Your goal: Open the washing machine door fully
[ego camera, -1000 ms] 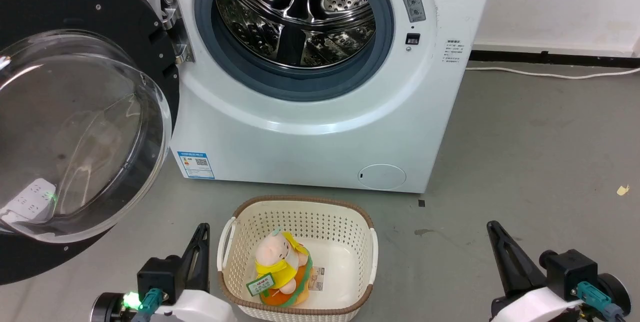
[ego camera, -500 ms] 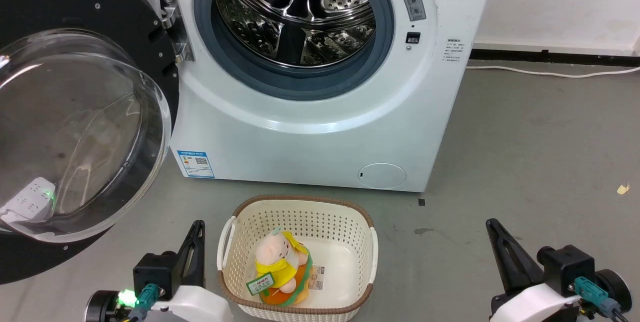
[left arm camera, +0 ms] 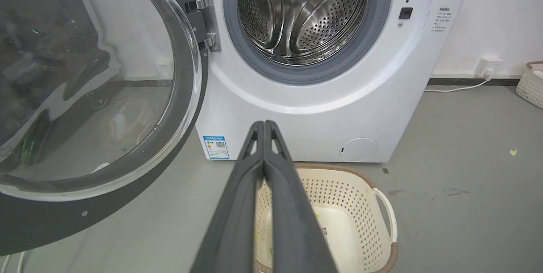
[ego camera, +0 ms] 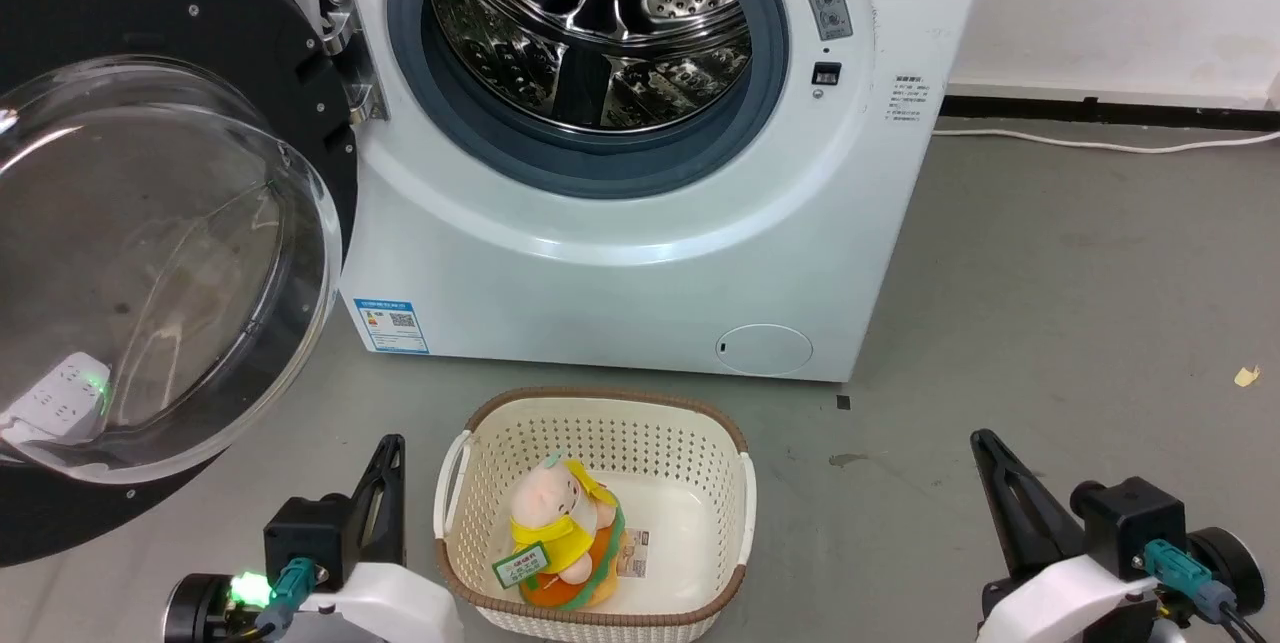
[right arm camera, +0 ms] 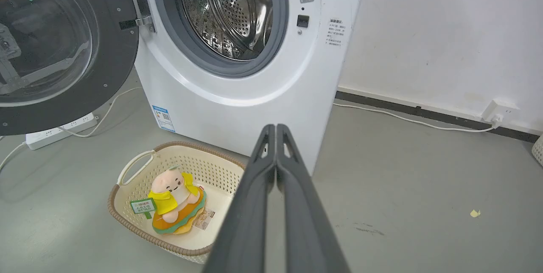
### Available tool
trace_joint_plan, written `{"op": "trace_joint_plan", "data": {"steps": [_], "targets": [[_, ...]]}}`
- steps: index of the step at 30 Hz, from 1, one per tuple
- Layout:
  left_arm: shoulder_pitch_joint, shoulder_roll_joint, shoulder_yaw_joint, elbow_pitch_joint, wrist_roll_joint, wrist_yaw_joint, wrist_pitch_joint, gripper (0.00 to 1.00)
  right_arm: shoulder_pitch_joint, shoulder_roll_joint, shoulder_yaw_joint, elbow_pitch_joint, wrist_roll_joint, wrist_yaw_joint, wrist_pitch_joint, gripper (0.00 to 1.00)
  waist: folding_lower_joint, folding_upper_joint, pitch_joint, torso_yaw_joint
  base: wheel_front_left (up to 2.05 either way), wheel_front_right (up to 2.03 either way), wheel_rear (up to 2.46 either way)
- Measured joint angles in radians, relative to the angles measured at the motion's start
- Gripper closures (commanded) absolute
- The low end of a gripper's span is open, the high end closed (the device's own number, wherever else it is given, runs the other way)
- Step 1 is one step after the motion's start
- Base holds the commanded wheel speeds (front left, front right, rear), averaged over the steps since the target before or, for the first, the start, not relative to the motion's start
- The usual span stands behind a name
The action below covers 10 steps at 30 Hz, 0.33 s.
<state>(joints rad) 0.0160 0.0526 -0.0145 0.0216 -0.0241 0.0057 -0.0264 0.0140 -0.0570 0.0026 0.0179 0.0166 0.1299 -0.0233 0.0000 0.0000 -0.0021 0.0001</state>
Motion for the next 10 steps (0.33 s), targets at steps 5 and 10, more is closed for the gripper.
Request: {"op": "trace_joint_plan", "data": {"steps": [5,10], "targets": [[0.0,-0.001,0.003,-0.007,0.007,0.0,0.01,1.0,0.0,0.0,0.0,-0.004,-0.002,0.0,0.006,1.0,0.0,0.0,0.001,0.0,0.0,0.0,0.0],[-0.001,-0.002,0.008,-0.015,0.015,0.0,0.022,1.0,0.0,0.0,0.0,-0.01,-0.009,0.0,0.019,1.0,0.0,0.0,0.002,0.0,0.0,0.0,0.0]]}}
